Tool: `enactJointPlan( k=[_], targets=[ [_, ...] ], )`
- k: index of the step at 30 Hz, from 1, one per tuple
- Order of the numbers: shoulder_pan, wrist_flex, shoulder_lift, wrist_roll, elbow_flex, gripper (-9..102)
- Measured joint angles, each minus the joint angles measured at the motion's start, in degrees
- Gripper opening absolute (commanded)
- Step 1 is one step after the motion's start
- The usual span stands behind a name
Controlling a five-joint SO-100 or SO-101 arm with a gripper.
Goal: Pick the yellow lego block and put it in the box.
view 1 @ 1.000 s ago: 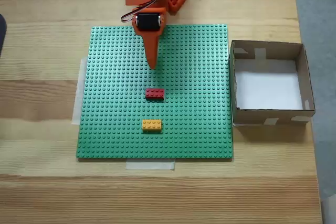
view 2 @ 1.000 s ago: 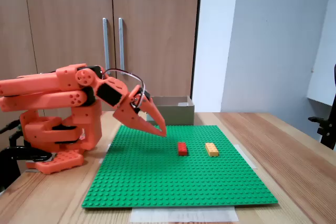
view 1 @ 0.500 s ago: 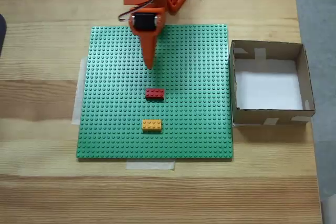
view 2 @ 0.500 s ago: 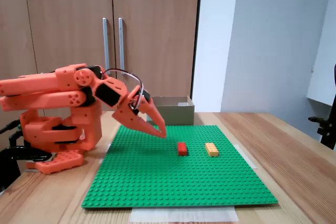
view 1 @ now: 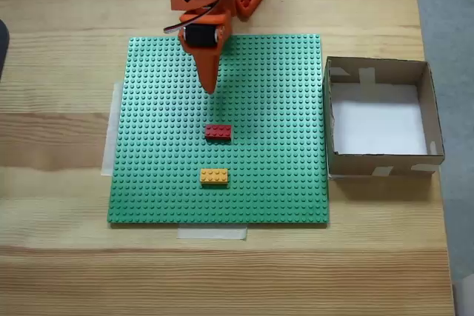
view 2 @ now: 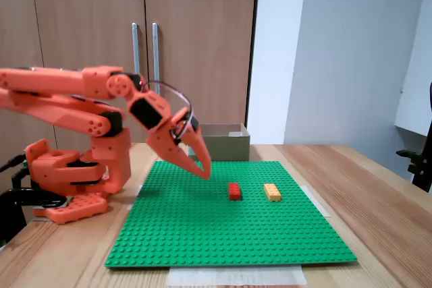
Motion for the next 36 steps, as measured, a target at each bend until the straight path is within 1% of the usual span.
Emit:
enactJointPlan(
  k=[1,6,10,14,20,29,30,36],
  targets=[
    [0.0,1.2,-4.8,0.4,-5.6,-1],
    [0.0,4.2,-14.6,0.6,-17.1,-1],
    [-0.8,8.4,-23.2,0.6,-27.1,0],
    [-1.1,11.9,-30.1,-1.6,-34.2,0],
    [-1.0,14.1,-38.1,-1.8,-42.7,1],
    [-1.3,20.6,-54.0,-0.8,-59.1,9],
    [-1.9,21.4,-57.6,-0.8,-62.8,12],
    [-3.6,23.8,-64.8,-2.7,-70.0,19]
  ],
)
